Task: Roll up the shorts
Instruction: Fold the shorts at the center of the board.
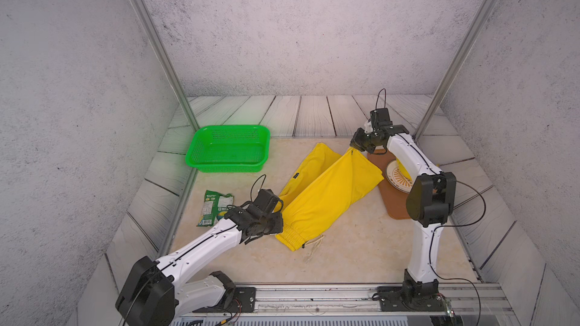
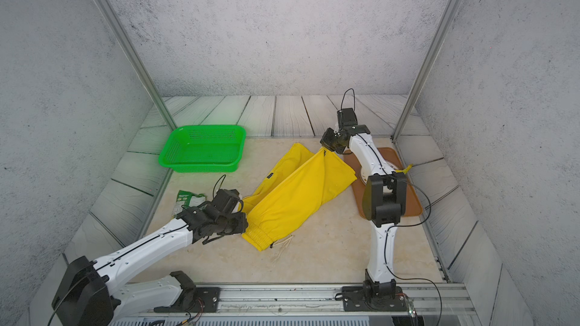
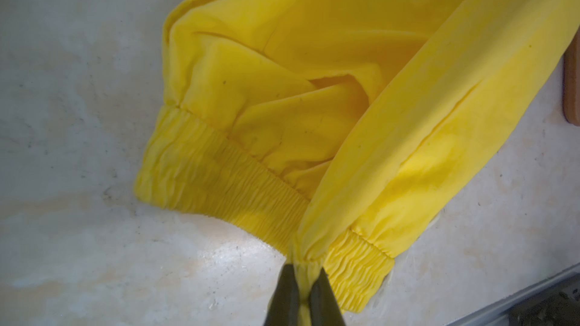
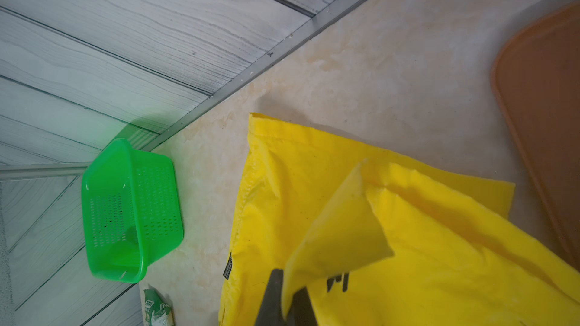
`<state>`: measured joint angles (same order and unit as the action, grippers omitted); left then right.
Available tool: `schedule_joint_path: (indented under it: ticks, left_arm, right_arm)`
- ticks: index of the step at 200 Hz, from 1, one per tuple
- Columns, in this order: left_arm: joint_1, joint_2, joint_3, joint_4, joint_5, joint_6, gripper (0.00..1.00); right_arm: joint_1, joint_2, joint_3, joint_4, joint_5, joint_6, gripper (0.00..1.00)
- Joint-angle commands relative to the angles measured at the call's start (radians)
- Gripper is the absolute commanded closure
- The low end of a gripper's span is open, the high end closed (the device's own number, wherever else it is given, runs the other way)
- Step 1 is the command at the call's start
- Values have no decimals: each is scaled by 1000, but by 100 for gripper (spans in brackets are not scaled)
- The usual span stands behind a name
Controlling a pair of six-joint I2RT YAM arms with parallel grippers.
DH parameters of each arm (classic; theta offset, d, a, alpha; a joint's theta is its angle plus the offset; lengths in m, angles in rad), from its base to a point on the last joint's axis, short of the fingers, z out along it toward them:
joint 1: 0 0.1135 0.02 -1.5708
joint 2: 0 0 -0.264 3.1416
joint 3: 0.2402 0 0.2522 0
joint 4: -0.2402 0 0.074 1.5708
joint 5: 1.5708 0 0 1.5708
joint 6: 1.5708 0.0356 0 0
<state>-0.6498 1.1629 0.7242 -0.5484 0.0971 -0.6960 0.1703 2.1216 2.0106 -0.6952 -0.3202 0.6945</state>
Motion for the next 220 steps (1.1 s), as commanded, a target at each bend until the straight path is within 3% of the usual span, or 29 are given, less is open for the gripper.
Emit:
schedule_joint_path:
  ticks: [1, 75, 143, 197, 220]
  left_arm:
    - [24, 21, -5, -166, -31, 13, 100]
    - [15, -128, 160, -293, 114, 138, 100]
    - [-32, -179, 367, -387, 146, 215, 100]
    - [-192, -179, 394, -373, 155, 196, 100]
    - [-239, -190, 350, -326, 232, 157, 100]
  right_arm:
    - [-18, 9, 85, 35, 91, -30, 100]
    - [-38, -285, -167, 129, 119, -57, 100]
    - [-176, -649, -406, 196, 139, -29, 100]
    - [-234, -767, -508, 198, 153, -37, 100]
    - [-258, -806, -545, 205, 155, -24, 100]
